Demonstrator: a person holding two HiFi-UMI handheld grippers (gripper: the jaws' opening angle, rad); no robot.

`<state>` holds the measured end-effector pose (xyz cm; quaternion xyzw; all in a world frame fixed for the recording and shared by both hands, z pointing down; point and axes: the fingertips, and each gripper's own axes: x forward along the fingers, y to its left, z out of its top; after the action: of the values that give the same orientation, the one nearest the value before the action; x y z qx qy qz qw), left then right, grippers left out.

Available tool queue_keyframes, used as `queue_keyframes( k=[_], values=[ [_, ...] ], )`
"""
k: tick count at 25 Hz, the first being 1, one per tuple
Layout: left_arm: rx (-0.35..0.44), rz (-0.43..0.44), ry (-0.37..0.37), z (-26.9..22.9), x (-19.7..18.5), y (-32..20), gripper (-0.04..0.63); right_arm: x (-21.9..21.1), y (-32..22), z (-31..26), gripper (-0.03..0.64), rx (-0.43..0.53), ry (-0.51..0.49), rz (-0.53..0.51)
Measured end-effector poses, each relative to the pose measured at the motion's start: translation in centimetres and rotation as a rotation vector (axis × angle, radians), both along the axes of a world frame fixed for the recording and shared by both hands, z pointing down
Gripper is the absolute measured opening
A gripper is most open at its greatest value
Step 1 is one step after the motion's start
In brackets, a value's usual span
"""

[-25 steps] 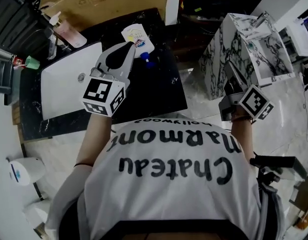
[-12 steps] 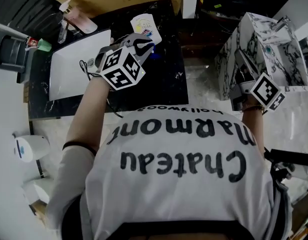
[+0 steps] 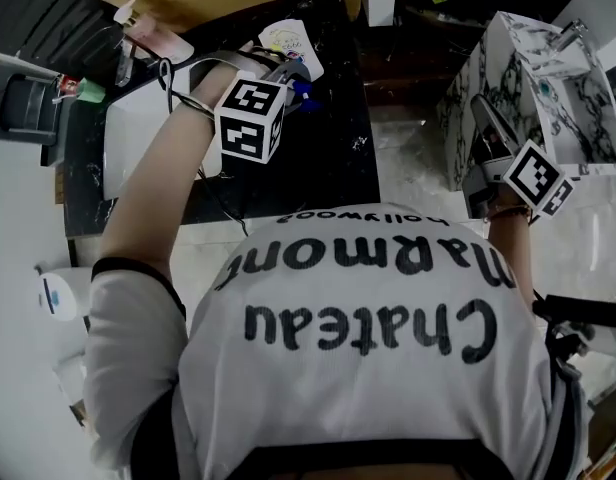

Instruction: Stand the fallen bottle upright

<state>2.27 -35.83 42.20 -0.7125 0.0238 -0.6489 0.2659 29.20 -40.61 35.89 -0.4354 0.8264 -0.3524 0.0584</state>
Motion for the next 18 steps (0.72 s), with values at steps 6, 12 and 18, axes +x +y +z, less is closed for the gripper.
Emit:
queue_keyframes(
  k=[6, 12, 18],
  values=[
    [-0.045, 0.128, -0.15, 0.8, -0.3, 0.4, 0.16, 0.9, 0.8, 0.8, 0.018, -0.048, -0.03, 0.037],
    [-0.093, 0.159, -0.187, 1.7, 0.0, 0.4, 0.163, 2.7, 1.7, 1.7, 0.018, -0.113, -0.048, 0.116],
    [-0.093, 0.166, -0.175, 2.3, 0.5, 0.1, 0.16, 3.5, 2.1, 2.2, 0.018, -0.127, -0.057, 0.141]
  ],
)
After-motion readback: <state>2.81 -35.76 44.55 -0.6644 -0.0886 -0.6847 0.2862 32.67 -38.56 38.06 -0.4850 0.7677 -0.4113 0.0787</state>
